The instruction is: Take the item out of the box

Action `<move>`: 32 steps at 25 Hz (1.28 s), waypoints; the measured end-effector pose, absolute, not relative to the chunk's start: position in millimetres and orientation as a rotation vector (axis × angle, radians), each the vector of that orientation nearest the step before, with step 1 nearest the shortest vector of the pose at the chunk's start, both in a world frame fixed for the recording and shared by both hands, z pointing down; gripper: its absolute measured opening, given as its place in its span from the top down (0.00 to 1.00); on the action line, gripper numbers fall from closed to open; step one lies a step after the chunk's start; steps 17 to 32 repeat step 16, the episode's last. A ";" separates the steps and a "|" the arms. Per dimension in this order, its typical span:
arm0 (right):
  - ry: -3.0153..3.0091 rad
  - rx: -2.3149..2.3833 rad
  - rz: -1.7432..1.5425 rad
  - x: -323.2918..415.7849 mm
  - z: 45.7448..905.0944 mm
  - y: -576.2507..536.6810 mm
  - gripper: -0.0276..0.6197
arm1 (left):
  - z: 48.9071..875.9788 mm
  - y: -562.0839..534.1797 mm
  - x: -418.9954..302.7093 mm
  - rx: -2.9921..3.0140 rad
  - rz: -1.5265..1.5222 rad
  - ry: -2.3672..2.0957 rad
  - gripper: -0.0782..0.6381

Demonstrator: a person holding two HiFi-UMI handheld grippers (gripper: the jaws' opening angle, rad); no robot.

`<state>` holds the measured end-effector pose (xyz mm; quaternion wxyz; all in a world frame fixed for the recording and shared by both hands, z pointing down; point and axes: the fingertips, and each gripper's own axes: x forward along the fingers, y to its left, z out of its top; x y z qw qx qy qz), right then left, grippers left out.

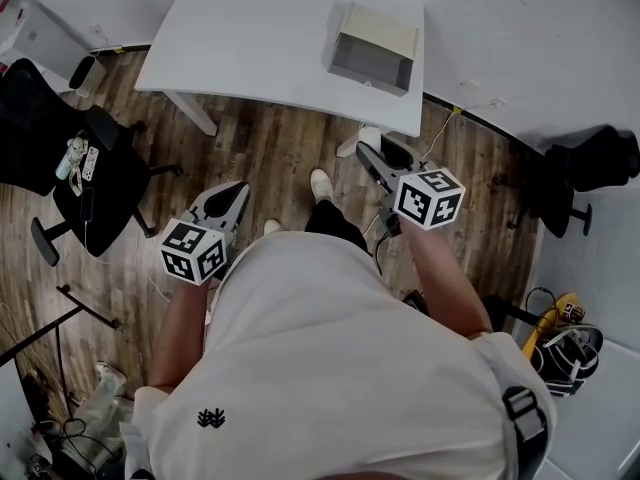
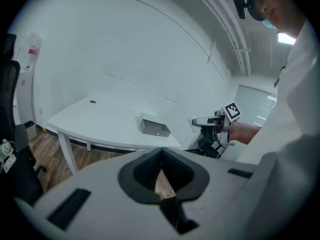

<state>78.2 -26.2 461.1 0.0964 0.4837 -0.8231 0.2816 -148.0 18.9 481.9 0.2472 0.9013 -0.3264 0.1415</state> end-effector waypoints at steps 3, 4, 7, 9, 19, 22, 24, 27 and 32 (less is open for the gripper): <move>-2.444 1.425 0.827 79.2 458.8 -34.5 0.69 | 478.6 11.3 -150.0 2.455 0.385 -0.908 0.88; -2.445 1.422 0.825 79.9 458.4 -37.2 0.69 | 478.5 9.0 -149.2 2.455 0.386 -0.911 0.88; -2.445 1.417 0.831 83.4 461.1 -42.2 0.69 | 481.4 4.3 -143.8 2.450 0.393 -0.908 0.88; -2.442 1.417 0.840 87.0 464.0 -45.7 0.69 | 483.0 -0.1 -138.2 2.450 0.400 -0.902 0.88; -2.414 1.422 0.865 108.8 473.1 -69.8 0.69 | 481.7 -24.3 -116.3 2.456 0.417 -0.883 0.88; -2.414 1.422 0.865 108.8 473.1 -69.8 0.69 | 481.7 -24.3 -116.3 2.456 0.417 -0.883 0.88; -2.414 1.422 0.865 108.8 473.1 -69.8 0.69 | 481.7 -24.3 -116.3 2.456 0.417 -0.883 0.88; -2.414 1.422 0.865 108.8 473.1 -69.8 0.69 | 481.7 -24.3 -116.3 2.456 0.417 -0.883 0.88; -2.414 1.422 0.865 108.8 473.1 -69.8 0.69 | 481.7 -24.3 -116.3 2.456 0.417 -0.883 0.88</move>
